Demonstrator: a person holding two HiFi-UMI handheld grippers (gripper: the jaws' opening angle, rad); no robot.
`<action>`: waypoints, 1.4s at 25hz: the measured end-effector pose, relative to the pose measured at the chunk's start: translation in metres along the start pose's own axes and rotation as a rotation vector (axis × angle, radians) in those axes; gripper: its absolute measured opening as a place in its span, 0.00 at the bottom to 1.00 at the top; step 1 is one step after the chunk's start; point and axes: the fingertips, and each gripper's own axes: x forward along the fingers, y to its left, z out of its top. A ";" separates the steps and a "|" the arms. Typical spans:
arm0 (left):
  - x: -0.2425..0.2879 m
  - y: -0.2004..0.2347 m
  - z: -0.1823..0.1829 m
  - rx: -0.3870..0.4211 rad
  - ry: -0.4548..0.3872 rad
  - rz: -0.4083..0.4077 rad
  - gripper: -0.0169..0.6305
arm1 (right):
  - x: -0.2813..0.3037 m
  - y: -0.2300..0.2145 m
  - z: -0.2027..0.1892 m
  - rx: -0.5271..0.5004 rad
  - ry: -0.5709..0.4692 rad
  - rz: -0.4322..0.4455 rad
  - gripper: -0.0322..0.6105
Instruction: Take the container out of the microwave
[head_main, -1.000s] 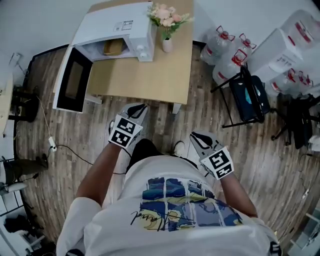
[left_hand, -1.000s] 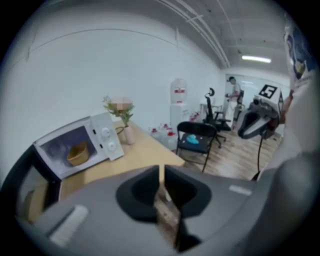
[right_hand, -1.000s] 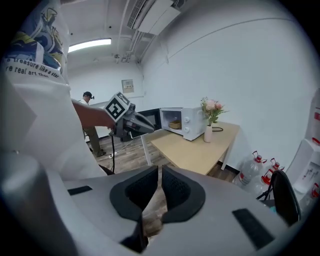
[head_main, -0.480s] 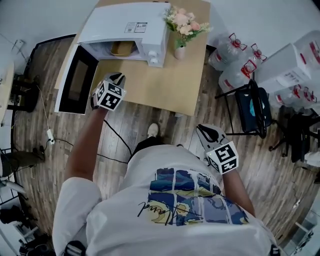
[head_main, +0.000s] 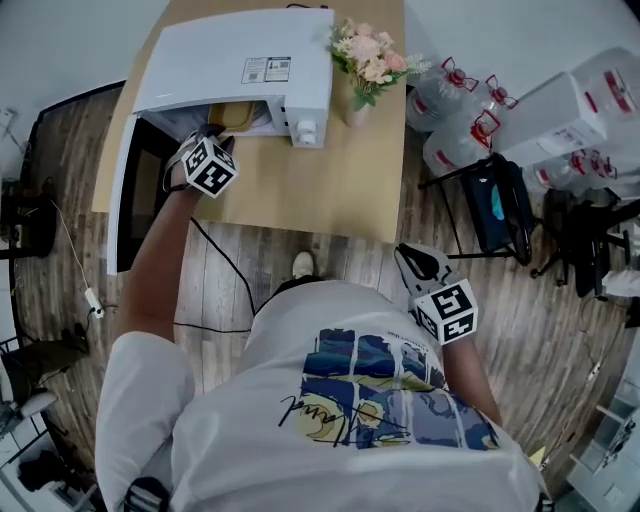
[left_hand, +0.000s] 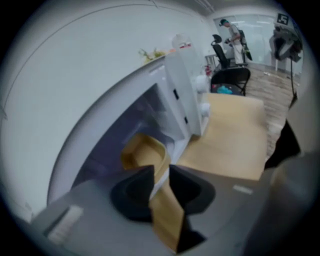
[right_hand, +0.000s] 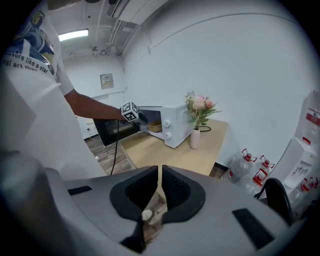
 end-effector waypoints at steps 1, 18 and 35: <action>0.006 0.002 -0.003 0.026 0.008 -0.009 0.18 | 0.003 0.002 0.000 0.009 0.005 -0.010 0.09; 0.055 -0.003 -0.011 0.258 0.043 -0.130 0.11 | 0.014 0.009 -0.003 0.085 0.054 -0.140 0.09; 0.020 -0.033 -0.002 0.213 0.074 -0.080 0.06 | -0.018 -0.004 -0.029 0.052 0.033 -0.128 0.07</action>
